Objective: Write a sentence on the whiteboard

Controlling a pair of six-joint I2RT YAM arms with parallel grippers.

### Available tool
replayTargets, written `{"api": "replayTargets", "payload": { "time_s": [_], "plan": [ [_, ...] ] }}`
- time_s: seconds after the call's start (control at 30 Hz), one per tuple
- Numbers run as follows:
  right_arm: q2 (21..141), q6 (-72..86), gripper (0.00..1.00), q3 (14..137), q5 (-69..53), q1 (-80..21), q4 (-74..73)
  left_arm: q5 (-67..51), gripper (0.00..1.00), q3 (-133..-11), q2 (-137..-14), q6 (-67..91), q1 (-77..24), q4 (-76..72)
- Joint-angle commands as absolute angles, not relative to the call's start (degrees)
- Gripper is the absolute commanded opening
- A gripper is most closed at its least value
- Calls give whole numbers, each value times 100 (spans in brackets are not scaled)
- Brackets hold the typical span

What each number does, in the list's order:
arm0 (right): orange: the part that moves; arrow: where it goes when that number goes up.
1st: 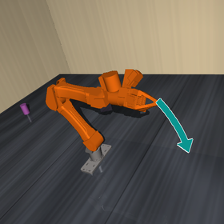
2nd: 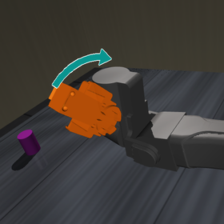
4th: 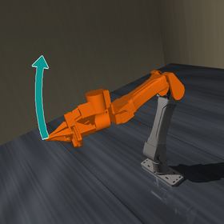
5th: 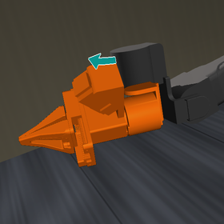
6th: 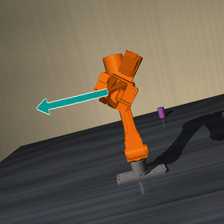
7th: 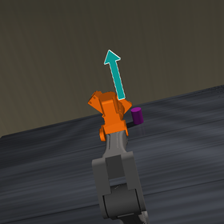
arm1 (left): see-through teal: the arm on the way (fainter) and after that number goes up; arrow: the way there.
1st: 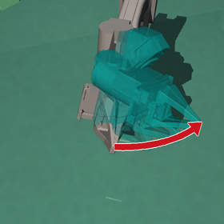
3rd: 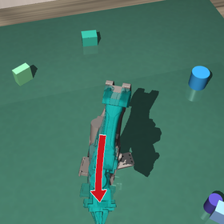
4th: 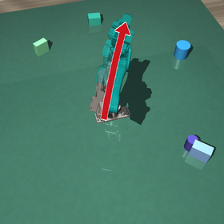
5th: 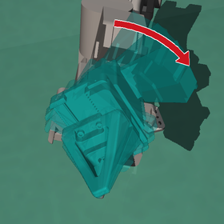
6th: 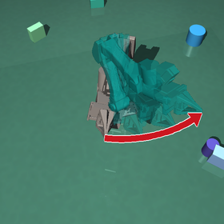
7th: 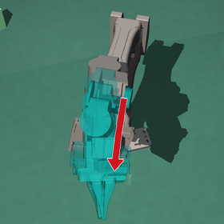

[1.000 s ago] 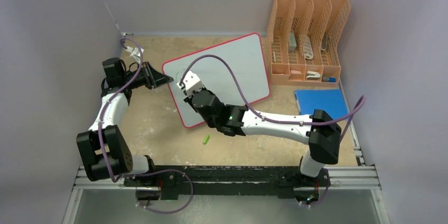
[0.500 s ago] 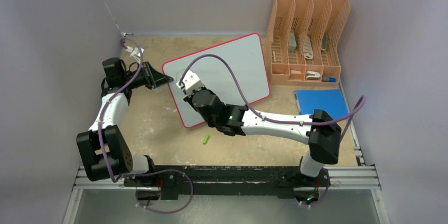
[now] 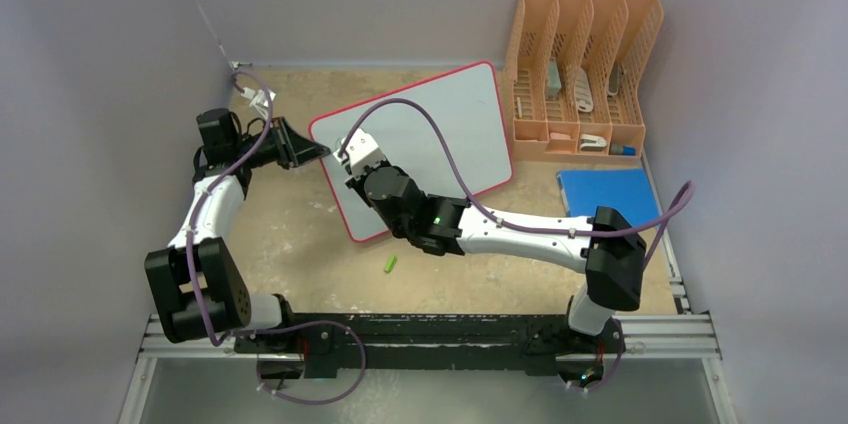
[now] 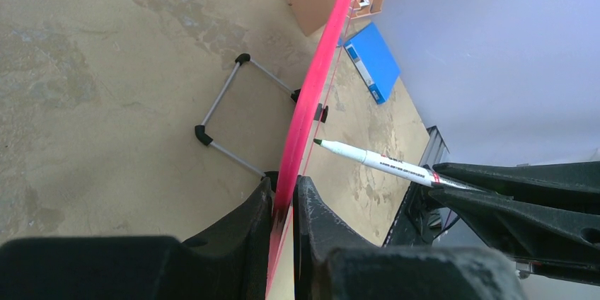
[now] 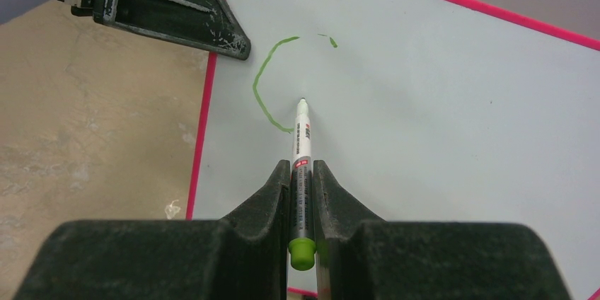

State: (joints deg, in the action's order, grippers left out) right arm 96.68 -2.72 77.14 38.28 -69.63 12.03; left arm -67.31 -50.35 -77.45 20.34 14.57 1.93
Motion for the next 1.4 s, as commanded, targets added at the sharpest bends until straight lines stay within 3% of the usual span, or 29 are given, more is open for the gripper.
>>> {"api": "replayTargets", "payload": {
  "time_s": [0.0, 1.37],
  "plan": [
    [9571, -301, 0, 7894, 3954, -6932, 1424, -6563, 0, -5114, -7726, 1881, 1327, 397],
    [9314, 368, 0, 7374, 4042, -6903, 945, -6489, 0, -5118, -7708, 1828, 1327, 445]
  ]
}}
